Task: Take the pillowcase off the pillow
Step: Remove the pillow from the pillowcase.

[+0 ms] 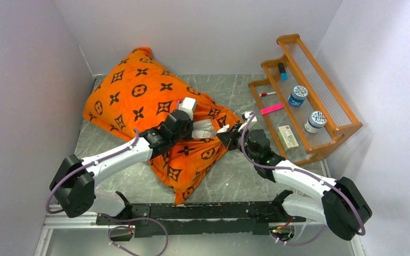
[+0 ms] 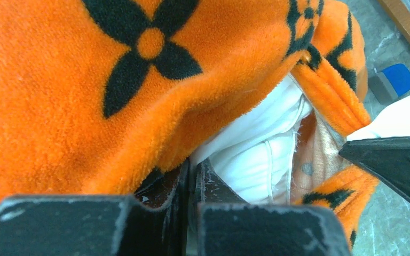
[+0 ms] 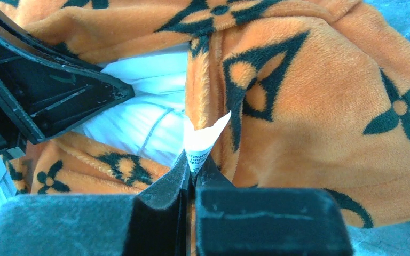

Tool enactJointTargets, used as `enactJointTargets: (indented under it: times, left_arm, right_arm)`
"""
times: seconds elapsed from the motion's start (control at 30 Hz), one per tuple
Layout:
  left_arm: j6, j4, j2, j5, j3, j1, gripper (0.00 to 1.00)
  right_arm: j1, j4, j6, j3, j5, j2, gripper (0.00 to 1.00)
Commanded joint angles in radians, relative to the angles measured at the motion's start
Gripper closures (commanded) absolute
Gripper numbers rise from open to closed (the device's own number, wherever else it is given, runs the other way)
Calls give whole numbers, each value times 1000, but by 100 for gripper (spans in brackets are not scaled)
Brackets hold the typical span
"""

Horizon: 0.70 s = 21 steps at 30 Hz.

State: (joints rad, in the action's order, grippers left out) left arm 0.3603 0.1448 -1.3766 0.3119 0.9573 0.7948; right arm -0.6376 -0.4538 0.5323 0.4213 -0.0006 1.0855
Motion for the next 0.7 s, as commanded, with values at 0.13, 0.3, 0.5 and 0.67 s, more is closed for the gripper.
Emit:
enactJointTargets:
  times: [0.13, 0.3, 0.5, 0.67]
  left_arm:
    - [-135, 219, 78, 86, -93, -114, 95]
    - [-160, 168, 83, -8, -104, -111, 95]
    - [-180, 150, 110, -53, -117, -101, 95]
    - [-187, 146, 120, -54, -115, -92, 95]
  right_arm:
    - [29, 142, -103, 34, 45, 83, 100]
    - [11, 190, -120, 121, 53, 88, 98]
    - [8, 236, -148, 212, 78, 128, 82]
    - [-20, 249, -167, 266, 121, 173, 67]
